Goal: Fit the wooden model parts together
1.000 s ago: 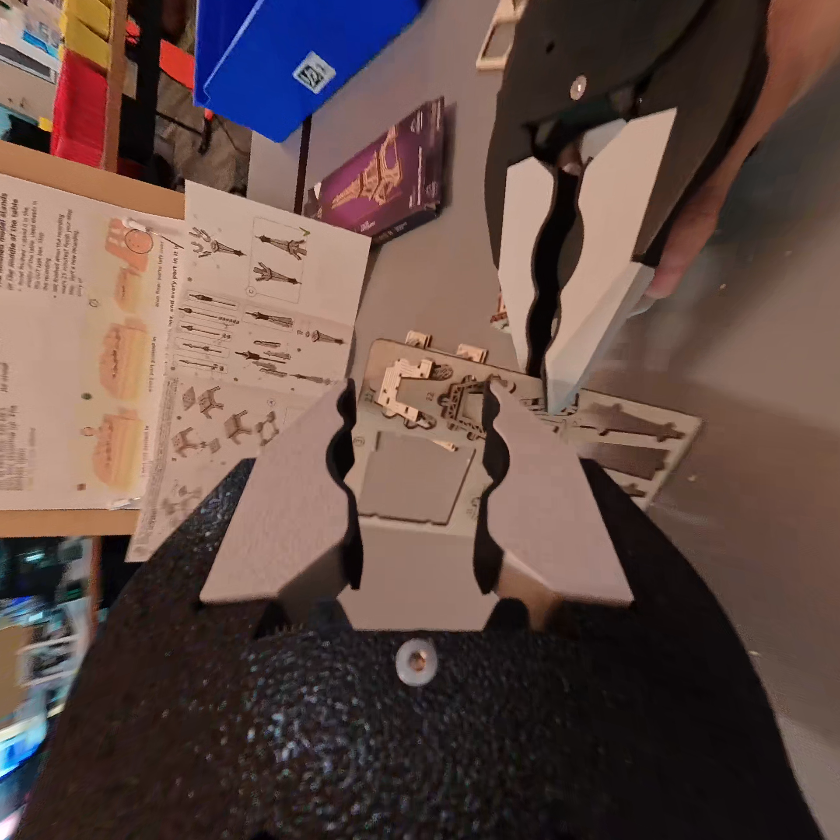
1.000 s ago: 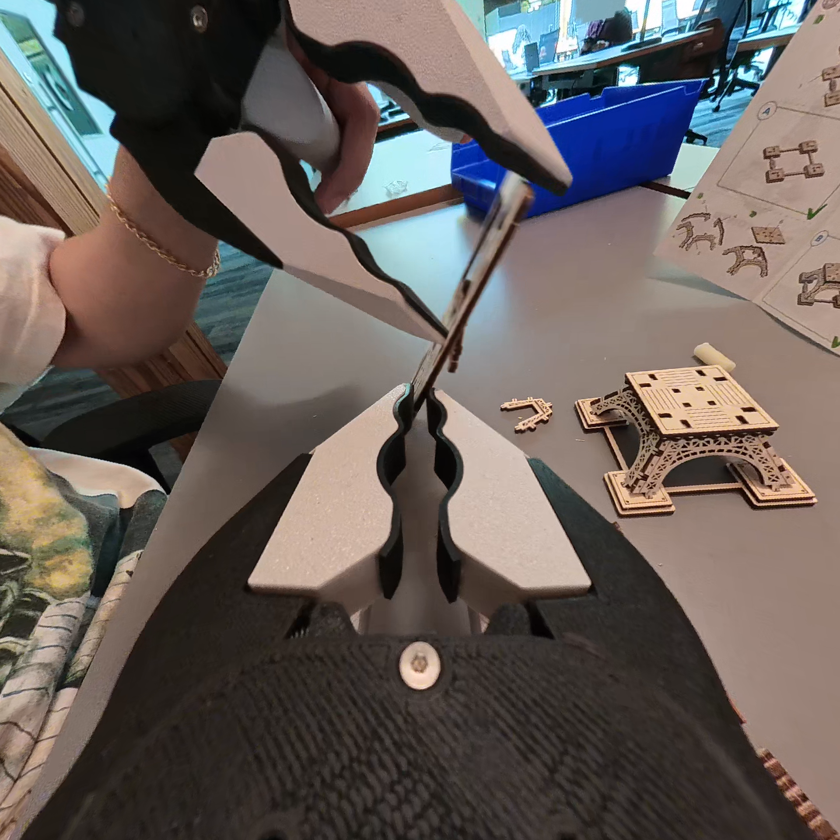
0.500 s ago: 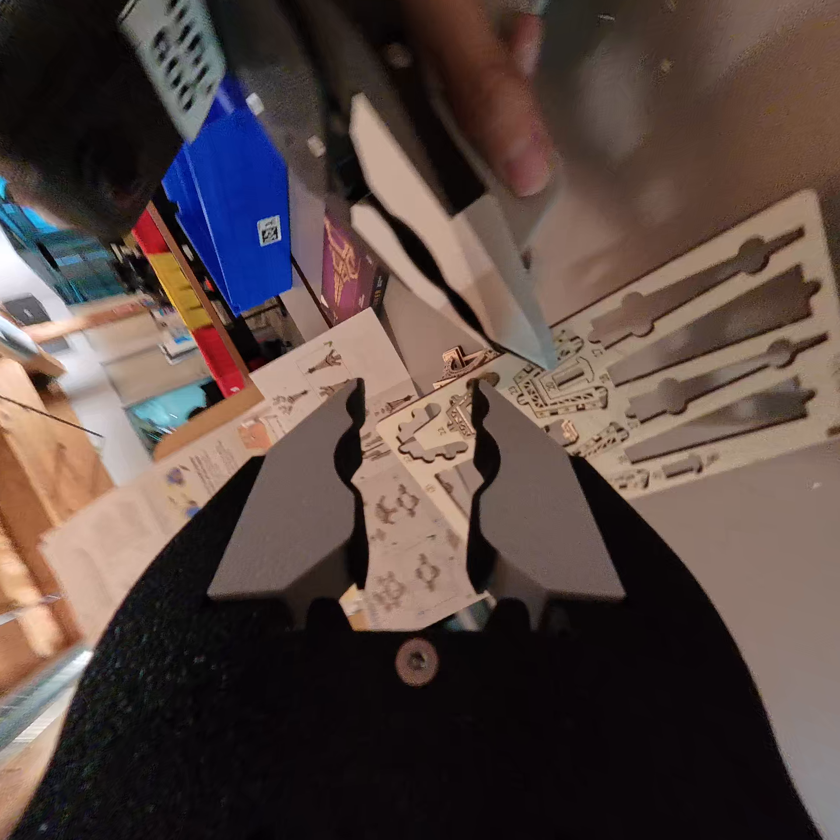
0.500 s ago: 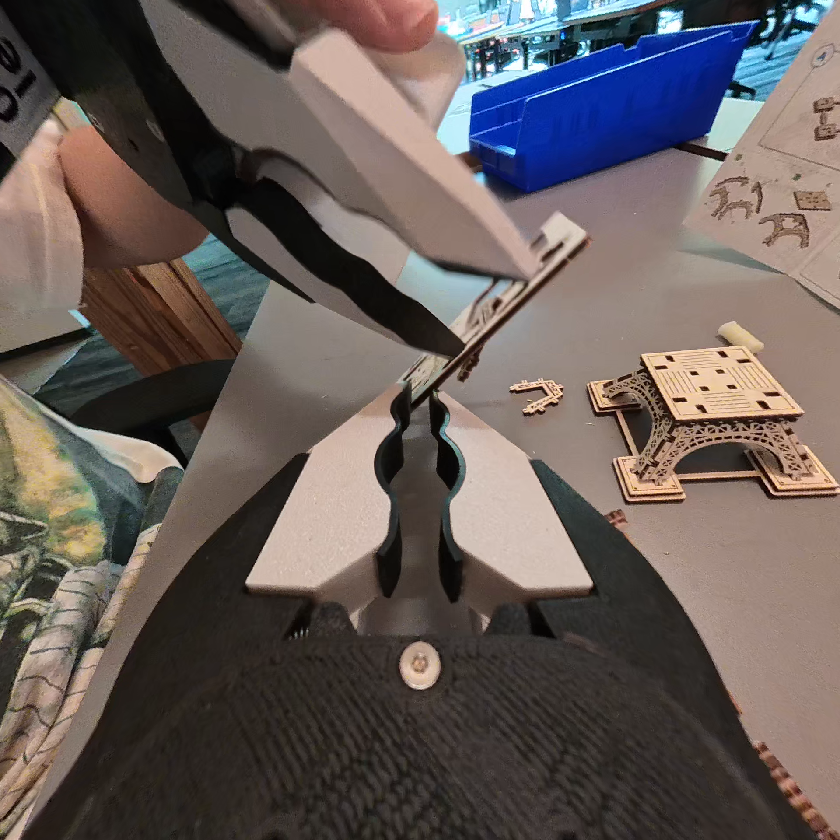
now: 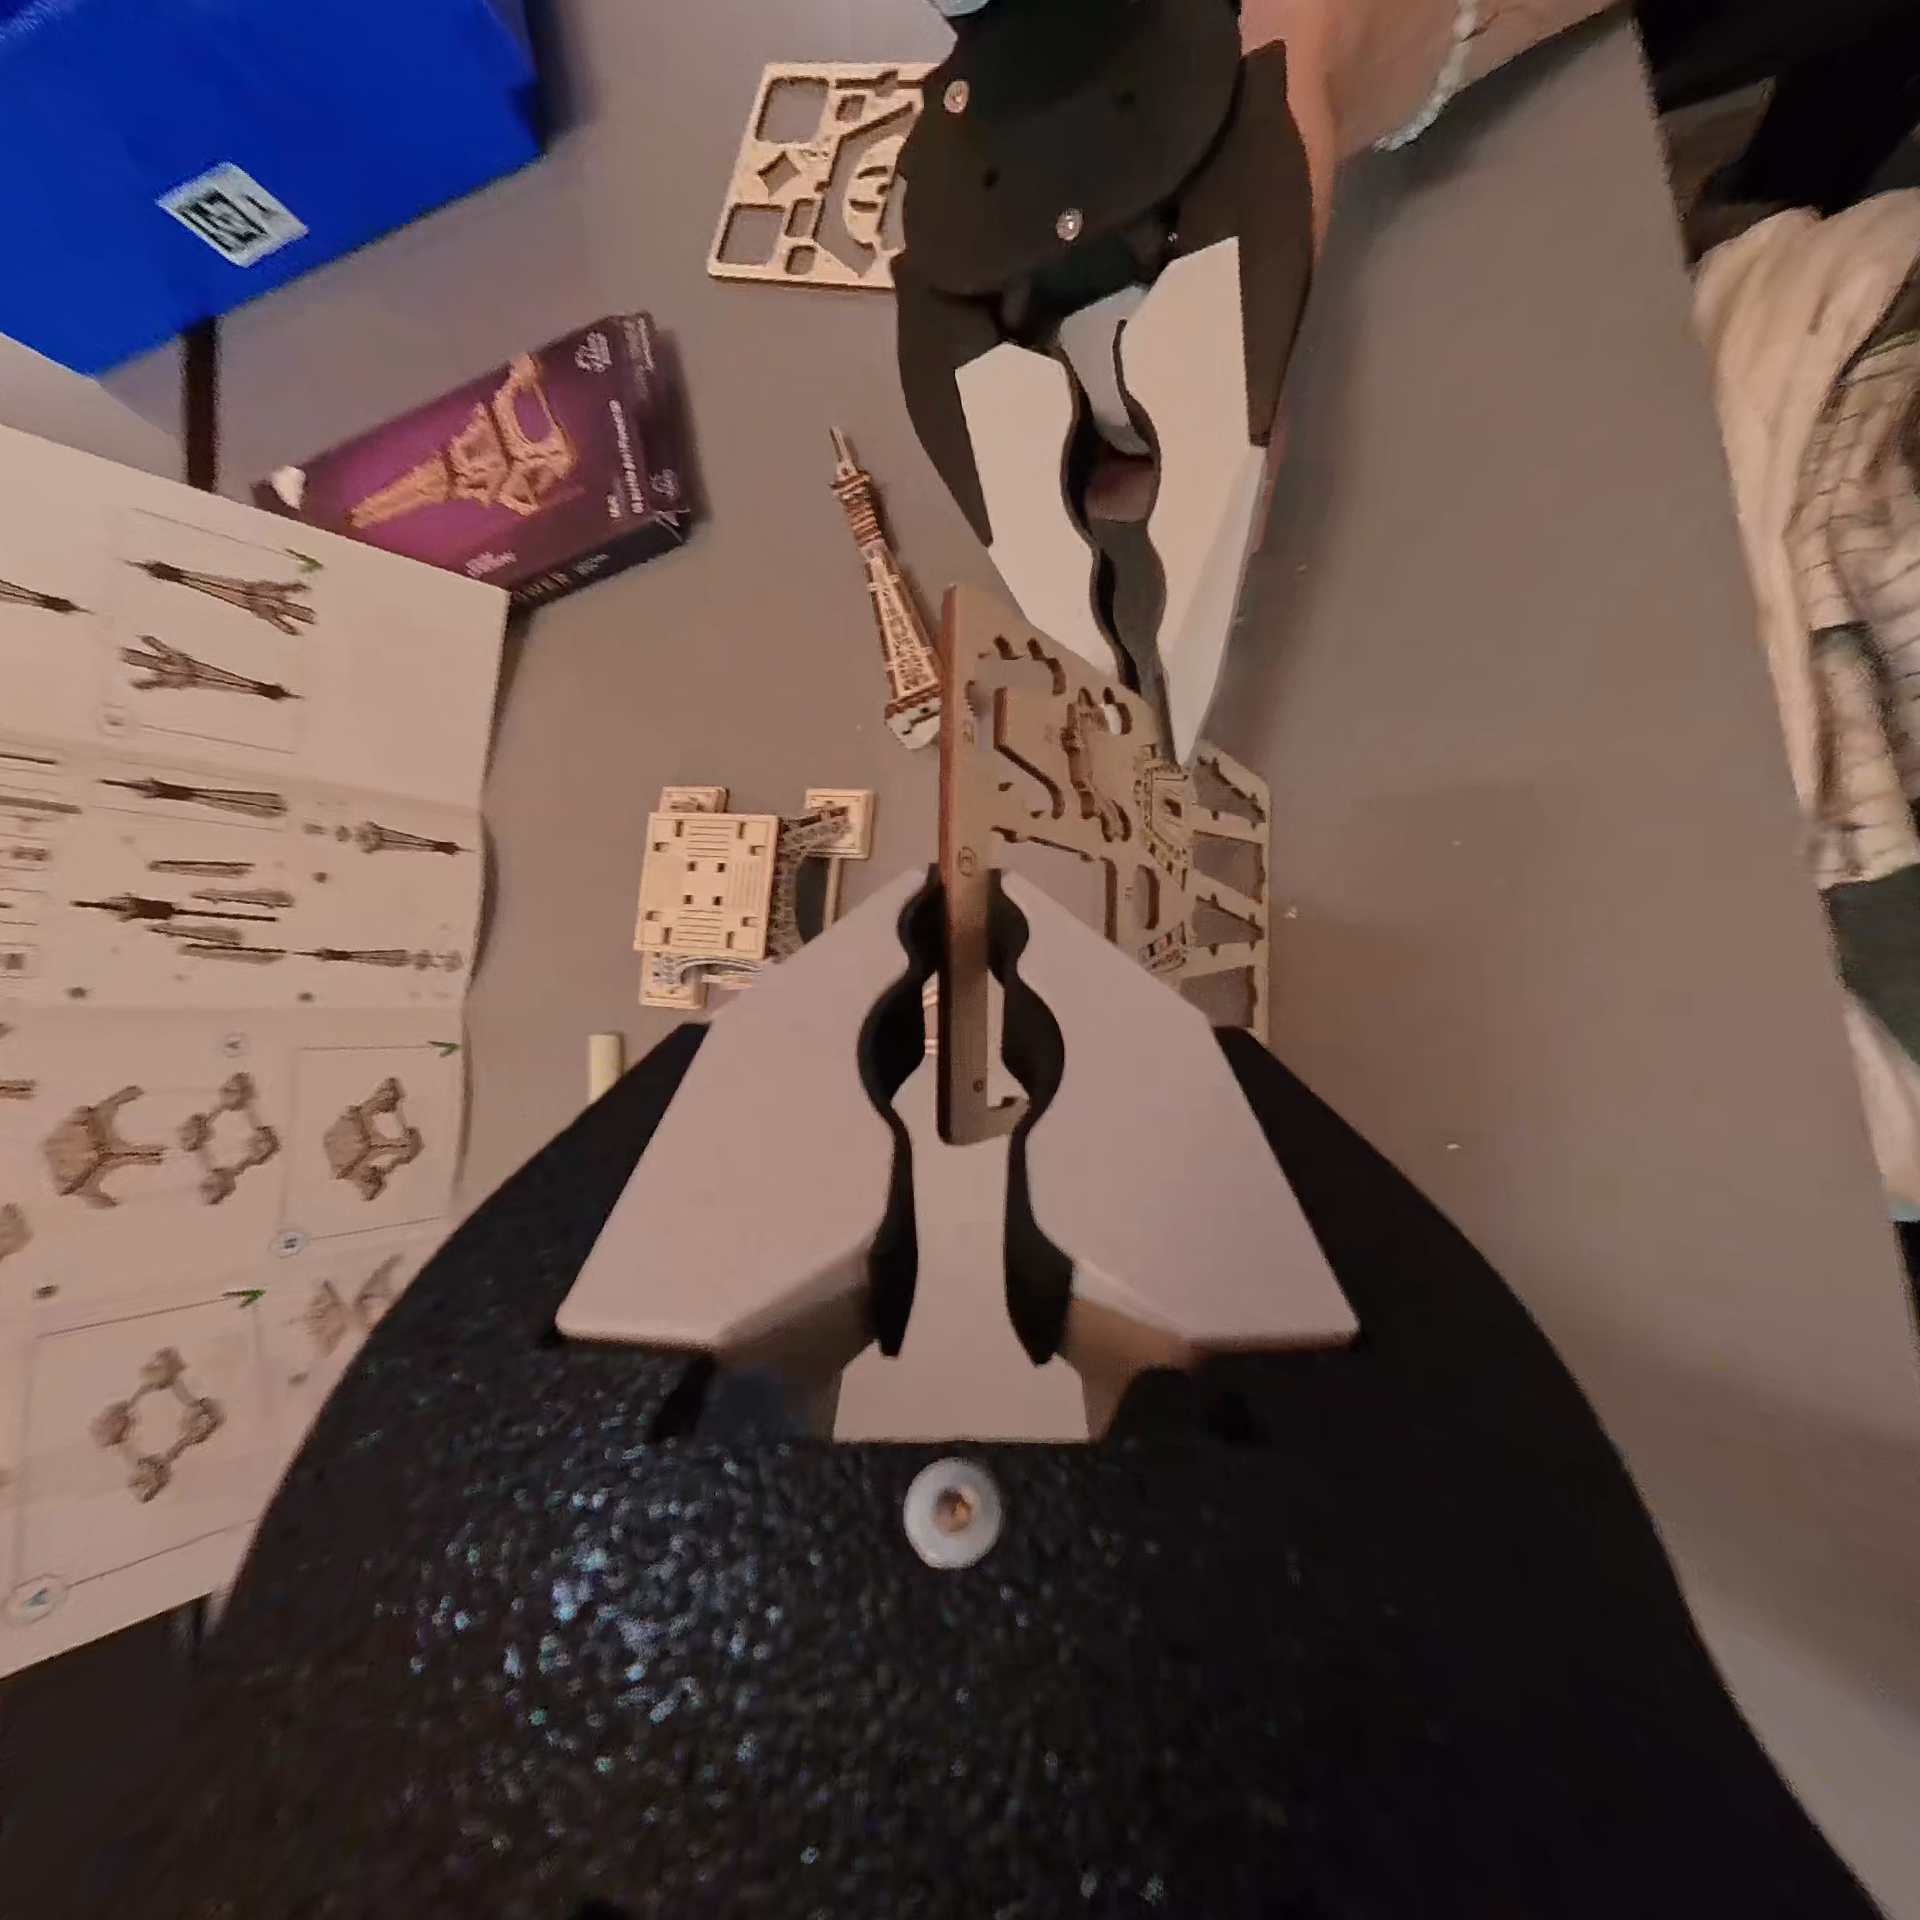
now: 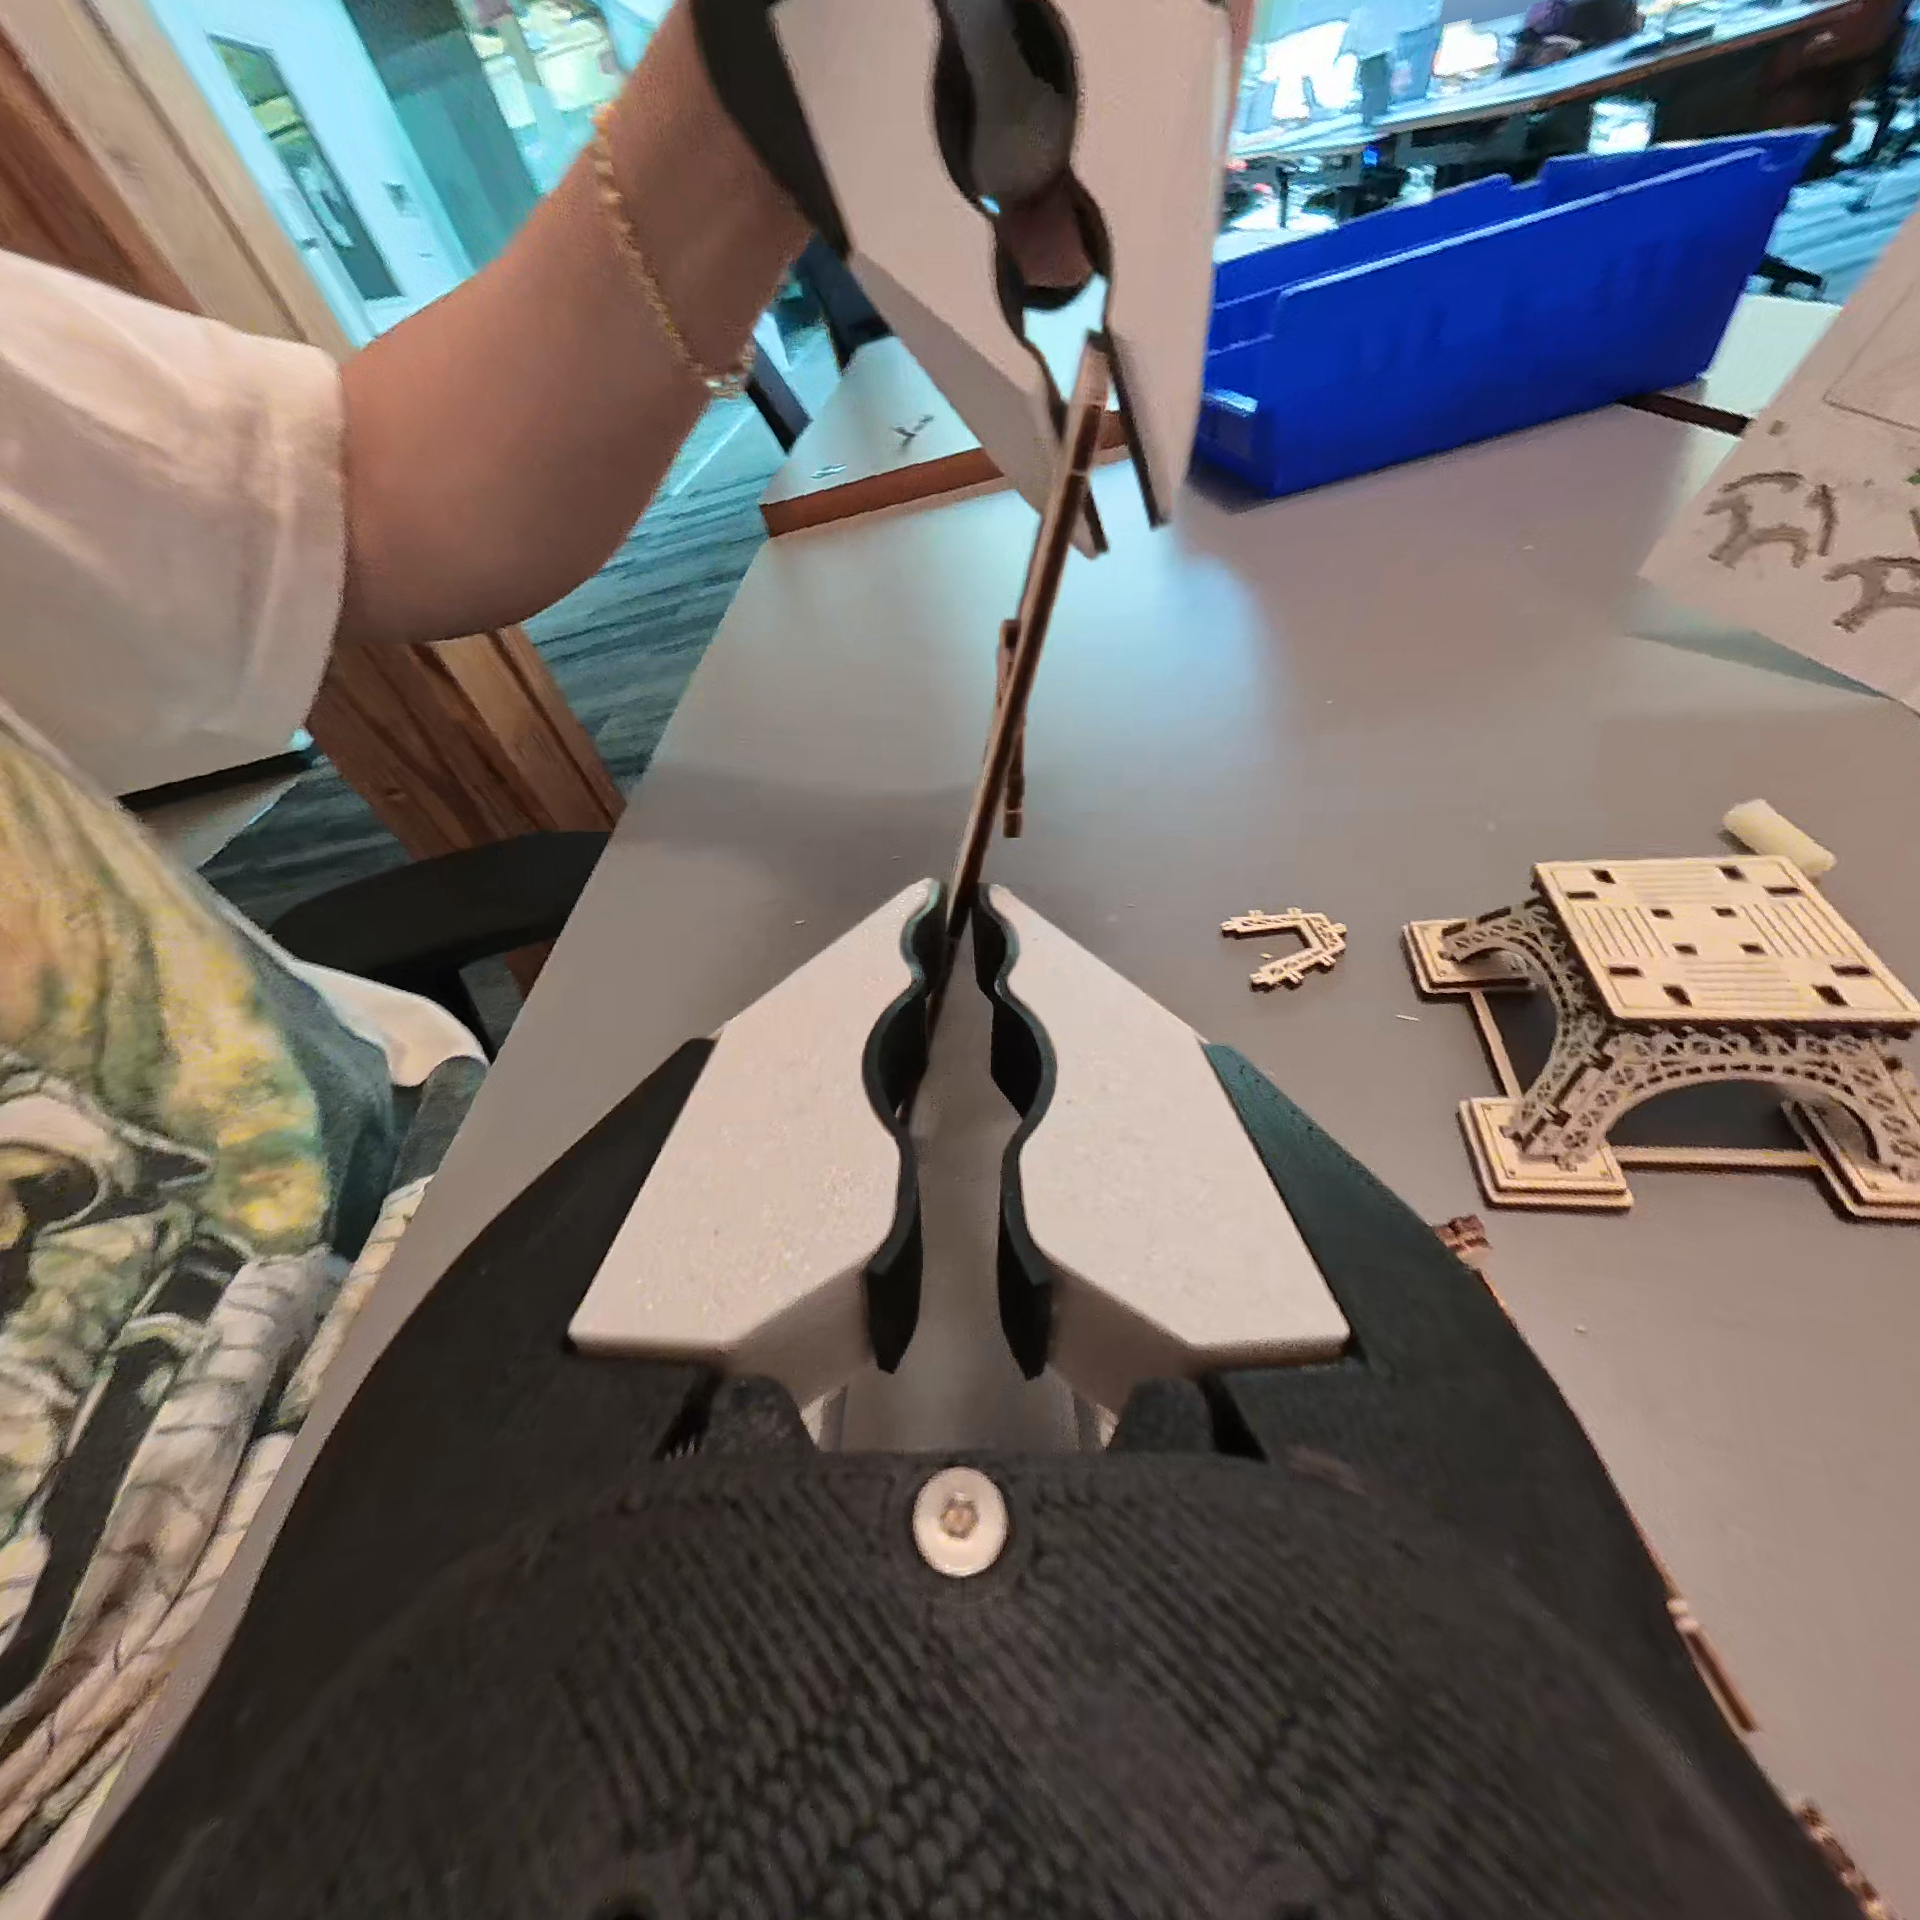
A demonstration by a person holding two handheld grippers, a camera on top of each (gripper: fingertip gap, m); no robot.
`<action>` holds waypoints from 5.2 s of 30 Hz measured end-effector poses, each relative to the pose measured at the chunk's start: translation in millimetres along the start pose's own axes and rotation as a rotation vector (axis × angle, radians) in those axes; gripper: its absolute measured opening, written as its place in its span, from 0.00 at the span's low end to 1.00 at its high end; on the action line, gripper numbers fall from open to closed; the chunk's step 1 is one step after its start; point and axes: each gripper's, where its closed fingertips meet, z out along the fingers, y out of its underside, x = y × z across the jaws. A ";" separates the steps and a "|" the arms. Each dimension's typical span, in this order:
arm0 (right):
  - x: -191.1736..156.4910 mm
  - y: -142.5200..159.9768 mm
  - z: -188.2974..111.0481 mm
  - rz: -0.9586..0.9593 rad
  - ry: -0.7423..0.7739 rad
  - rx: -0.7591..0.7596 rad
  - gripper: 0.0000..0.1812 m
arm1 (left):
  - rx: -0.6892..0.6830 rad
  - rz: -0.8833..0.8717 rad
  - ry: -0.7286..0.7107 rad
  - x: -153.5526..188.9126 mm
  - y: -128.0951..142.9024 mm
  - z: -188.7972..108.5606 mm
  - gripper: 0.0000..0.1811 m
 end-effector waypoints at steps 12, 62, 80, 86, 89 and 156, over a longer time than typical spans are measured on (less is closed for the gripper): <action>11.7 -29.7 -21.7 -0.065 0.058 0.171 0.04 | 0.535 -0.151 0.236 15.6 -21.4 -17.4 0.00; -43.7 -56.0 -24.3 -0.414 -0.023 0.376 0.04 | 0.678 -0.050 0.236 40.0 -33.6 -33.5 0.01; -16.4 -54.2 -23.2 -0.319 0.109 0.380 0.00 | 0.664 -0.183 0.226 34.8 -28.4 -28.3 0.00; -17.9 -51.6 -19.6 -0.295 0.090 0.379 0.00 | 0.697 -0.216 0.266 39.6 -23.0 -27.5 0.00; -21.4 -53.9 -17.7 -0.274 0.075 0.402 0.03 | 0.723 -0.189 0.280 43.4 -22.0 -30.8 0.00; -7.5 -60.6 -23.9 -0.050 0.055 0.490 0.00 | 0.703 -0.257 0.152 41.8 -16.3 -14.9 0.00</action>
